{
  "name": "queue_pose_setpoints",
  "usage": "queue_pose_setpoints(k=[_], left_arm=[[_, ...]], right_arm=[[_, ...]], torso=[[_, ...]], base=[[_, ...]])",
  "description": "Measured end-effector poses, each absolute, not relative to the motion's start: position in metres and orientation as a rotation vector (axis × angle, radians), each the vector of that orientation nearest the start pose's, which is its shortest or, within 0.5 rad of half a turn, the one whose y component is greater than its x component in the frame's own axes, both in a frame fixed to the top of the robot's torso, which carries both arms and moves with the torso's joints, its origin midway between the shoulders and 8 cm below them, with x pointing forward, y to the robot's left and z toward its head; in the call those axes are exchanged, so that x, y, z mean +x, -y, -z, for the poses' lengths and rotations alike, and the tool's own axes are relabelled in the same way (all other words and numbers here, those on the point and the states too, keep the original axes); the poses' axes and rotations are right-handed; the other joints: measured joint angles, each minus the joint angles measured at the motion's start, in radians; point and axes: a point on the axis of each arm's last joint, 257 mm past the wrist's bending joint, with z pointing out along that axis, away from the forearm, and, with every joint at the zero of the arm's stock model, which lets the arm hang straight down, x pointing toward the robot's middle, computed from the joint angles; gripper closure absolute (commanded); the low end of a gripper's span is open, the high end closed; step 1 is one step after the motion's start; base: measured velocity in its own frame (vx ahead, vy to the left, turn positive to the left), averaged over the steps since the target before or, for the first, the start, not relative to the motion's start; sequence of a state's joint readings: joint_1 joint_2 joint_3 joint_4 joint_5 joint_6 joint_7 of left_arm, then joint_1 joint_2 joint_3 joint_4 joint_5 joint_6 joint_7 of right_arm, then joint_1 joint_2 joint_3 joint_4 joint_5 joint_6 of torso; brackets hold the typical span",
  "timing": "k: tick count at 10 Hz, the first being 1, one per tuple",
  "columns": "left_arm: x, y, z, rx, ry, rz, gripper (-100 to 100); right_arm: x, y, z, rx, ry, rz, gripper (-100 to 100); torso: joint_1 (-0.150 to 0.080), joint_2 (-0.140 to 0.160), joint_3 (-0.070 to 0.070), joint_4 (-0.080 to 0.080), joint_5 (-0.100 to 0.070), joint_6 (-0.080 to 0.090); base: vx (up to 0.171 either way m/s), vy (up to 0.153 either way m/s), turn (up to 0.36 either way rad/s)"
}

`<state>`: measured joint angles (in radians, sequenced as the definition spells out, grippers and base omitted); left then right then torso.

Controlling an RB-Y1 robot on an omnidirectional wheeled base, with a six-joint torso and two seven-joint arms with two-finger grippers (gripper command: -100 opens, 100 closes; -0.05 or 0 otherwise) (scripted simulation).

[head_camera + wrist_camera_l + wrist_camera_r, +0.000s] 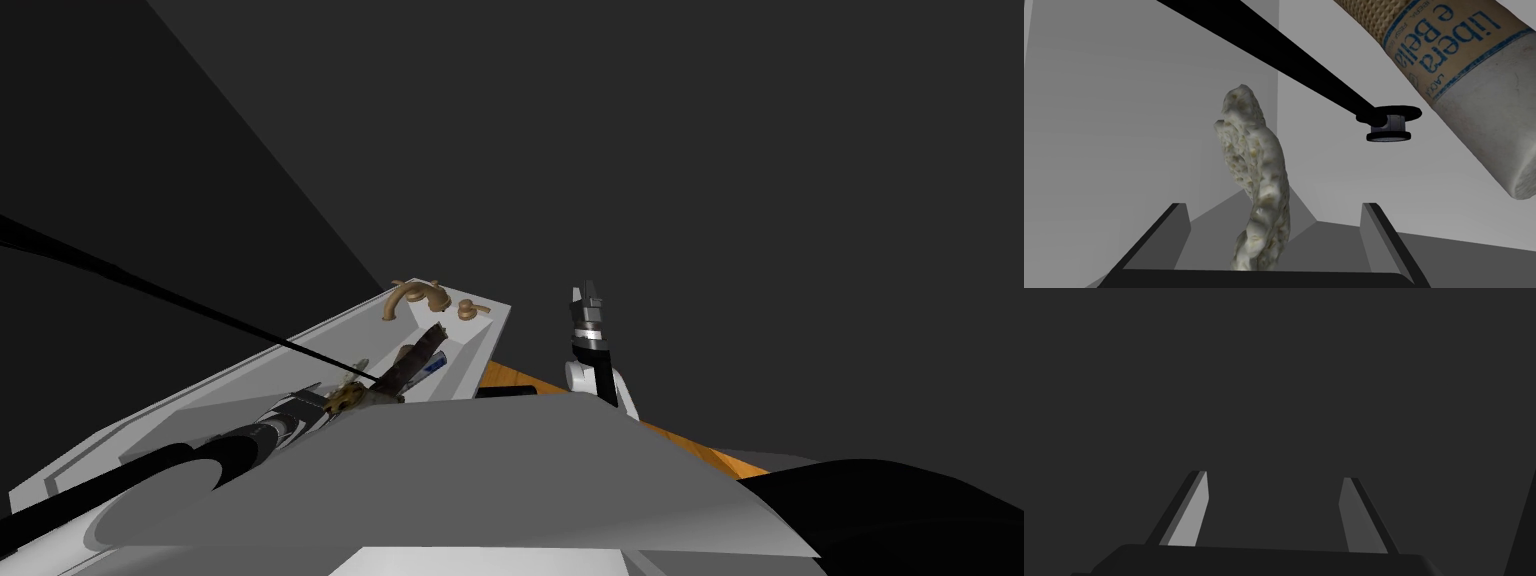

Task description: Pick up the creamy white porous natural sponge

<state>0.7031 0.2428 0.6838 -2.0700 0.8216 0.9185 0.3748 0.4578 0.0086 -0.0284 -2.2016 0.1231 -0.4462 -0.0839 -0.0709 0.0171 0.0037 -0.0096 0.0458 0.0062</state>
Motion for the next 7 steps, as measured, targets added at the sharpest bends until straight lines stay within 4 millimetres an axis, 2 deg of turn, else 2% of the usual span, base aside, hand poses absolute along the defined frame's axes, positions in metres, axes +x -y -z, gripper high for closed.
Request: queue_pose_setpoints(k=[7], left_arm=[[0.1931,-0.5353,0.3232,-2.473,-0.61,0.795,-100]], right_arm=[[0.3715,0.2775,0.0083,0.698,-0.716,-1.264,0]], torso=[[0.0,0.0,0.0,0.0,0.0,0.0]], base=[[-0.001,0.001,-0.003]])
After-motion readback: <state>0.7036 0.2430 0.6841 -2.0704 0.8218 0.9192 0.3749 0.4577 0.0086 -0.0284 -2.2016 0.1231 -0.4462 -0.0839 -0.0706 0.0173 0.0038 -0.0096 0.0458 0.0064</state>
